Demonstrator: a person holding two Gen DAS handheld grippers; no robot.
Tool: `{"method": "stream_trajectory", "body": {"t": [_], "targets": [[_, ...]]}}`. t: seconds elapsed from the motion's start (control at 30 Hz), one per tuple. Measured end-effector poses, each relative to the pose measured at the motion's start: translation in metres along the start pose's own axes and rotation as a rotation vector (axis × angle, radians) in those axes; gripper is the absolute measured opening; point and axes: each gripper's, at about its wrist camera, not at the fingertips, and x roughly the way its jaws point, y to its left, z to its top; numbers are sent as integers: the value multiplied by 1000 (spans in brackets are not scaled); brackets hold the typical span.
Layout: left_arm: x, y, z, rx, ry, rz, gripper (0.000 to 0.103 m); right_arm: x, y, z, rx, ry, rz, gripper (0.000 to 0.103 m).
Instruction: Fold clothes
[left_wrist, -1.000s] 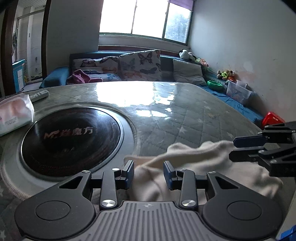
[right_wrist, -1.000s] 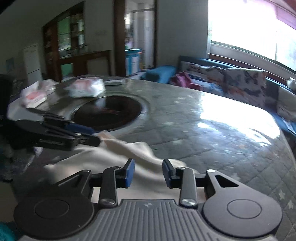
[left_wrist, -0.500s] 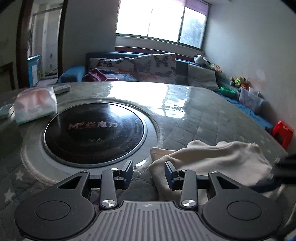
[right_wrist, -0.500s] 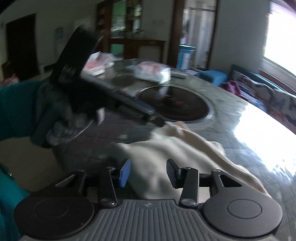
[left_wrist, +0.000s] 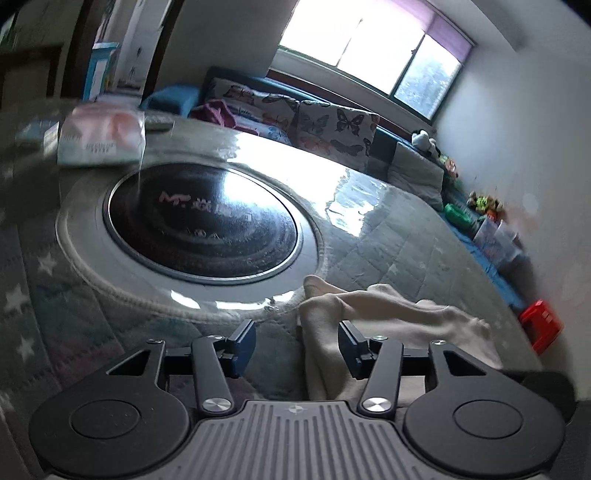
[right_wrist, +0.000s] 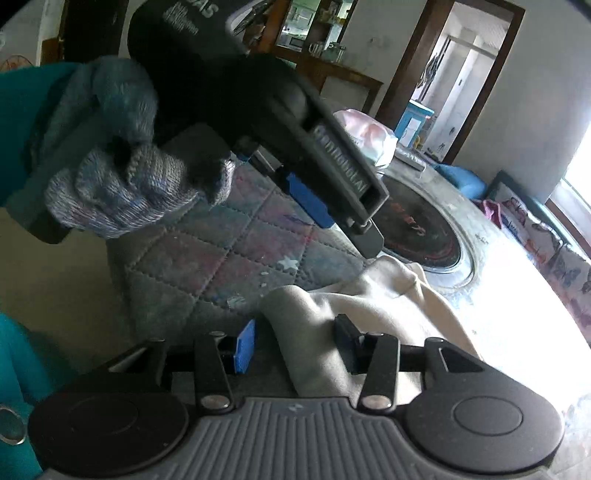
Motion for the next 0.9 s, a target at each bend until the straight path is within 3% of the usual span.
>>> {"method": "stream_trajectory", "body": {"t": [0.1,0.17,0.47,0.9], "targets": [[1,2,0,-64,16,-19,54,-2,-3,1,25,0,-24,21],[4,5,0,-122,35,-33,54,-6,-10,1,57,-7,-19,15],[13,6,-3,-348,83,-129,57,-32,-44,1,271,-84,33,13],[37,9,-7,-566,143,-160,57,-51,-64,-13,357,-143,44,11]]}}
